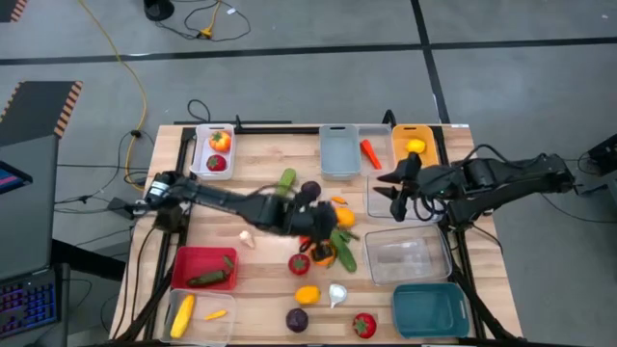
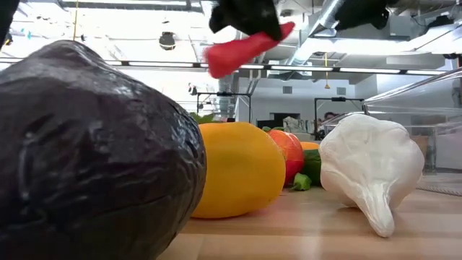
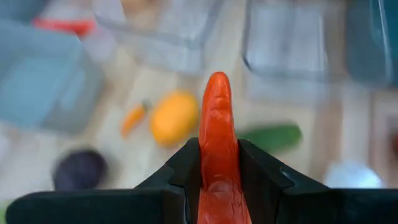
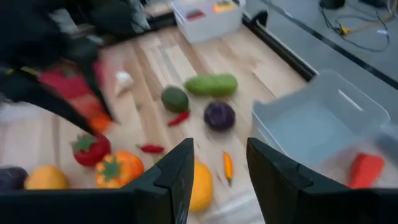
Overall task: Sort produce into baskets
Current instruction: Put the carrot into the top white transparent bin
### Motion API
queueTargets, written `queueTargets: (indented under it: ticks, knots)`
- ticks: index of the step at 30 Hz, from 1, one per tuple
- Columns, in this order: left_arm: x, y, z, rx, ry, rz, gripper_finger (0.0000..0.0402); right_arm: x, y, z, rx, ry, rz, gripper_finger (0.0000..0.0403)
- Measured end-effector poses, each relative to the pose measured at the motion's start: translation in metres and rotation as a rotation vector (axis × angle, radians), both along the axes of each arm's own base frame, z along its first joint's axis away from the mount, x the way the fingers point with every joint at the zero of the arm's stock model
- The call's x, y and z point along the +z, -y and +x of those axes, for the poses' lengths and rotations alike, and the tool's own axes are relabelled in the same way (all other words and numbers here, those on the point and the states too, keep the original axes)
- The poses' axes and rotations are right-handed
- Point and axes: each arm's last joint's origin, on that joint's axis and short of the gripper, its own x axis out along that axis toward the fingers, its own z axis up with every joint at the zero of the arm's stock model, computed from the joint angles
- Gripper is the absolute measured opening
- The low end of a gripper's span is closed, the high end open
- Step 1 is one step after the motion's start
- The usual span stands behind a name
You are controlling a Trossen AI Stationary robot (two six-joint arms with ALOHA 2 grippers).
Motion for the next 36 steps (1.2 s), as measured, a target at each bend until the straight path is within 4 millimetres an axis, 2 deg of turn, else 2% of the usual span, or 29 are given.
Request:
queueTargets:
  ticks: [11, 15, 21, 25, 31, 36]
  knots:
    - [0.025, -0.091, 0.028, 0.124, 0.309, 0.077, 0.008, 0.024, -0.007, 0.004, 0.132, 0.203, -0.148, 0.0176]
    - [0.034, -0.123, 0.031, 0.193, 0.419, 0.093, 0.008, 0.029, -0.008, 0.006, 0.151, 0.241, -0.188, 0.0176]
    - [0.033, -0.164, 0.032, 0.292, 0.599, 0.107, 0.008, 0.03, -0.008, 0.006, 0.15, 0.249, -0.188, 0.0176]
    - [0.015, -0.187, 0.039, 0.348, 0.696, 0.09, 0.008, 0.031, -0.008, 0.007, 0.149, 0.263, -0.187, 0.0176]
    - [-0.025, -0.214, 0.07, 0.359, 0.883, 0.086, 0.008, 0.032, -0.008, 0.008, 0.146, 0.274, -0.188, 0.0176]
    - [-0.062, -0.236, 0.091, 0.379, 0.896, 0.092, 0.008, 0.032, -0.008, 0.008, 0.15, 0.272, -0.187, 0.0176]
